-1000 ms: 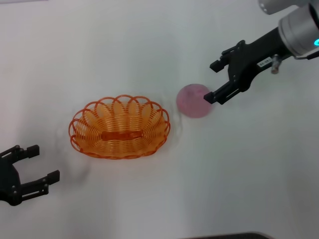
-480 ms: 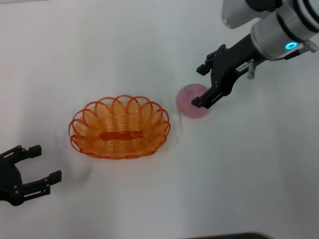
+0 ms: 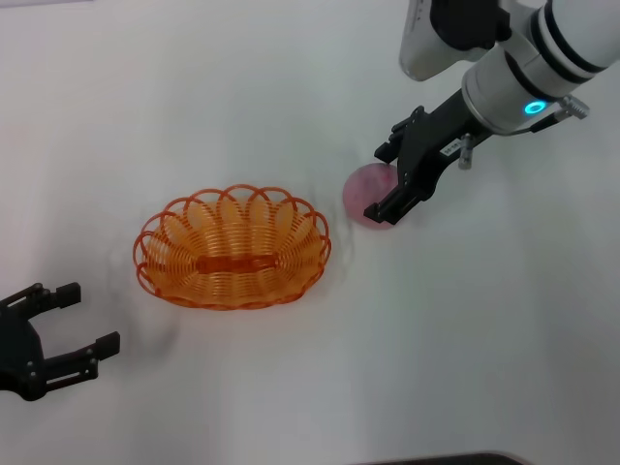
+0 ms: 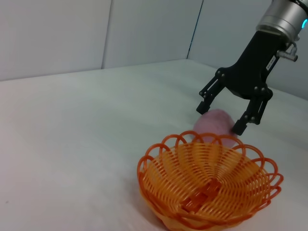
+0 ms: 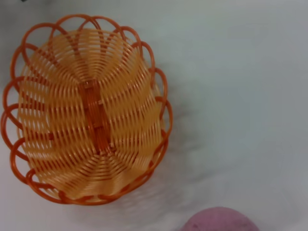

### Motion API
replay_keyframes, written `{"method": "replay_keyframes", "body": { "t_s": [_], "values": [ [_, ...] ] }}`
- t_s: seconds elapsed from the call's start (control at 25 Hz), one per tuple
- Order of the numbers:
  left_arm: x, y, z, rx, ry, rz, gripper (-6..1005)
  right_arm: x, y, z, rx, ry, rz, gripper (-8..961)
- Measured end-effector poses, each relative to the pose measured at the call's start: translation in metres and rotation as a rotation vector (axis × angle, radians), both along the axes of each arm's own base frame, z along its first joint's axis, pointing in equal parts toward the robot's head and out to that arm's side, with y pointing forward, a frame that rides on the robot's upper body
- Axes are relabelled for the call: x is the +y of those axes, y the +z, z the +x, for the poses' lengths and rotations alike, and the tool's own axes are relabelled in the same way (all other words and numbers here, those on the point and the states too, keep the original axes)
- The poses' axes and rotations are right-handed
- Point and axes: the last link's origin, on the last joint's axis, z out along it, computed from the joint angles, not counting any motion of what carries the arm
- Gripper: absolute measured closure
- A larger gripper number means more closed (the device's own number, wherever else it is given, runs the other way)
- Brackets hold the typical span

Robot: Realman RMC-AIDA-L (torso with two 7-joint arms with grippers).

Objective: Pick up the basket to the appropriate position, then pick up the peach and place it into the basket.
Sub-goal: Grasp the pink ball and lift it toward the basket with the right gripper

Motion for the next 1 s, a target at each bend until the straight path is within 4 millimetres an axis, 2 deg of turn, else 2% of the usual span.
{"method": "replay_keyframes", "body": {
  "t_s": [0.72,1.0],
  "values": [
    [0.0009,-0.0006,-0.0011,0.008,0.004,0.002,141,0.0013,-0.0036,0.0018,-0.006,-0.015,0.014,54],
    [0.0009,-0.0007,-0.0011,0.008,0.004,0.001,141,0.0005,-0.0049,0.0018,-0.014,-0.013,0.008,292]
  ]
}}
